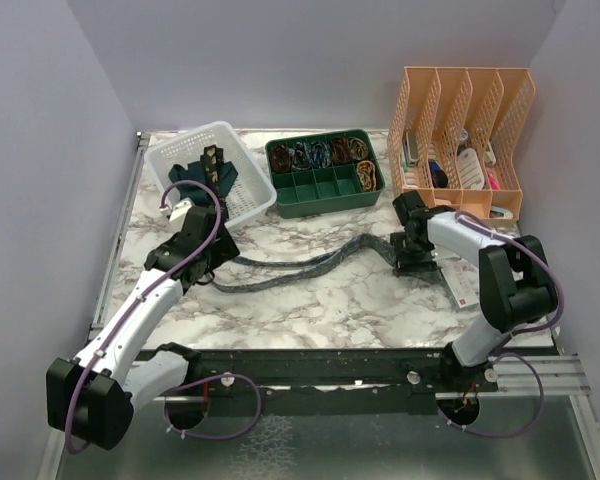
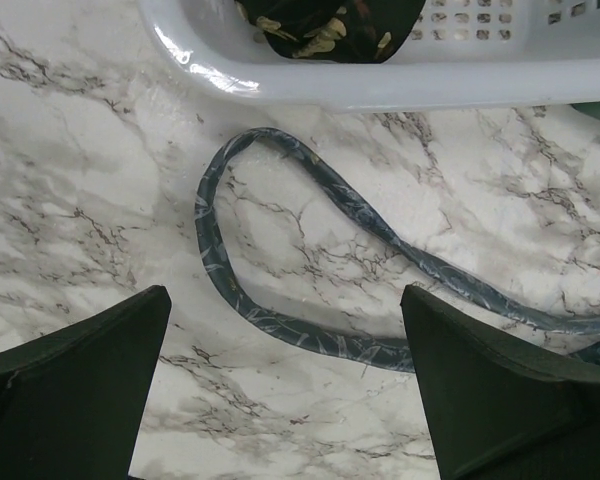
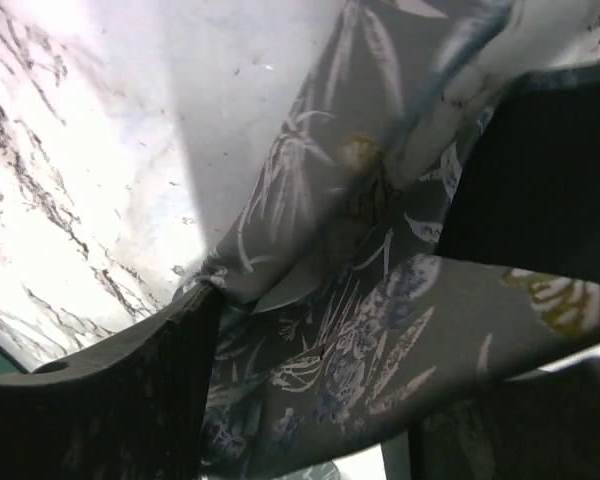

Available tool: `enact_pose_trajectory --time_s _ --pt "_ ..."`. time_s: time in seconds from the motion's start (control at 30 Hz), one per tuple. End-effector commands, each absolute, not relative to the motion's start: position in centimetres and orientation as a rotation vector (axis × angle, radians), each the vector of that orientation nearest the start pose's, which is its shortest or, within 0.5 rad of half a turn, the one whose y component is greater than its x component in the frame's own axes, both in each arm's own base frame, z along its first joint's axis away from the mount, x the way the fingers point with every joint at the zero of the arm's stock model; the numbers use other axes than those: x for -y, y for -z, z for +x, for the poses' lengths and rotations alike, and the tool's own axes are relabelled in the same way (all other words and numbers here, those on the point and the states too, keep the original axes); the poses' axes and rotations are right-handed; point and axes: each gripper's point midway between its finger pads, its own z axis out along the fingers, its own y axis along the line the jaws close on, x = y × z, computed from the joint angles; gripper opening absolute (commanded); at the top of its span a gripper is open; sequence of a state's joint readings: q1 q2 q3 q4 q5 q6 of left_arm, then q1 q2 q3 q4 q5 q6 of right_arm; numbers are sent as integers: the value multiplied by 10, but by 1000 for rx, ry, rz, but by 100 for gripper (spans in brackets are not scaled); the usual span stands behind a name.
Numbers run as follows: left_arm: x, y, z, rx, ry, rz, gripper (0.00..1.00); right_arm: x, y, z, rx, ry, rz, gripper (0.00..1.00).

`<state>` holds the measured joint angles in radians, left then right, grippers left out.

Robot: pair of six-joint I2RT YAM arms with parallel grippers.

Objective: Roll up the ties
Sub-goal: Flatten out the tie at the center of the board.

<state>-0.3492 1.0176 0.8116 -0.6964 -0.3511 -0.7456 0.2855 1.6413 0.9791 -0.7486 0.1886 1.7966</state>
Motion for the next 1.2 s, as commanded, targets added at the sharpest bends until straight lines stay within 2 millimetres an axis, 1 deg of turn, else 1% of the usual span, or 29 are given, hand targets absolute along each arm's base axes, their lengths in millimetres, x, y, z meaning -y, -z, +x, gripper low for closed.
enact_pose_trajectory --time_s 0.0,0.1,0.17,0.2,0.23,0.27,0.3,0.33,0.37,0.4,0.43,0.47,0.5,0.57,0.6,0.67,0.7,0.73,0.8,0.87,0.93,1.0,1.03,1.07,1.1,1.13,1.17 --pt "62 -109 250 -2375 142 -719 99 -93 -22 308 -2080 -51 2006 53" --pt "54 -94 247 -2355 138 -830 99 -89 -30 313 -2099 -90 1891 33" --pt "51 -88 248 -2337 156 -874 99 -87 -38 320 -2118 -143 1769 16" --pt "50 -85 249 -2327 165 -885 99 -88 -43 326 -2137 -184 1677 8" --pt "49 -83 250 -2318 169 -894 99 -89 -48 331 -2151 -219 1580 5" --pt "48 -80 251 -2312 167 -906 99 -89 -54 337 -2157 -261 1472 4" --pt "47 -79 252 -2302 165 -916 99 -93 -63 346 -2152 -325 1324 3" --pt "45 -79 254 -2288 164 -924 99 -94 -61 344 -2160 -365 1187 3" --pt "43 -79 255 -2272 163 -930 99 -96 -68 348 -2125 -416 1040 3" --pt "41 -80 255 -2254 161 -937 99 -99 -78 353 -2059 -479 922 3" --pt "39 -80 256 -2236 161 -944 99 -102 -85 351 -1996 -536 804 3" --pt "38 -81 256 -2217 162 -948 99 -101 -98 351 -1907 -565 685 3" --pt "36 -81 256 -2199 165 -957 99 -99 -111 347 -1828 -583 616 4" --pt "34 -81 258 -2168 183 -957 99 -96 -120 342 -1722 -619 546 4" --pt "35 -80 259 -2155 195 -961 99 -99 -120 339 -1702 -649 503 4" --pt "37 -79 262 -2133 231 -967 96 -106 -110 336 -1719 -710 476 1" --pt "39 -80 263 -2125 253 -964 94 -110 -109 332 -1695 -749 459 1" --pt "42 -81 265 -2117 280 -953 93 -112 -113 327 -1648 -797 454 1" --pt "44 -82 268 -2101 301 -927 93 -106 -116 322 -1568 -844 506 1" --pt "36 -81 266 -2088 255 -942 91 -103 -117 323 -1538 -867 506 0" --pt "31 -77 265 -2066 226 -956 90 -105 -113 325 -1545 -889 500 0" --pt "29 -76 268 -2044 221 -943 83 -100 -117 323 -1507 -907 508 0" --pt "27 -76 269 -2038 210 -954 80 -94 -119 322 -1485 -921 543 1" --pt "23 -74 267 -2035 184 -973 74 -89 -118 322 -1477 -932 579 2" --pt "19 -74 268 -2028 157 -976 69 -87 -115 322 -1489 -931 578 2" --pt "16 -73 268 -2029 136 -968 66 -86 -112 322 -1509 -928 572 2" --pt "14 -73 268 -2038 115 -958 65 -87 -103 323 -1550 -928 579 2"
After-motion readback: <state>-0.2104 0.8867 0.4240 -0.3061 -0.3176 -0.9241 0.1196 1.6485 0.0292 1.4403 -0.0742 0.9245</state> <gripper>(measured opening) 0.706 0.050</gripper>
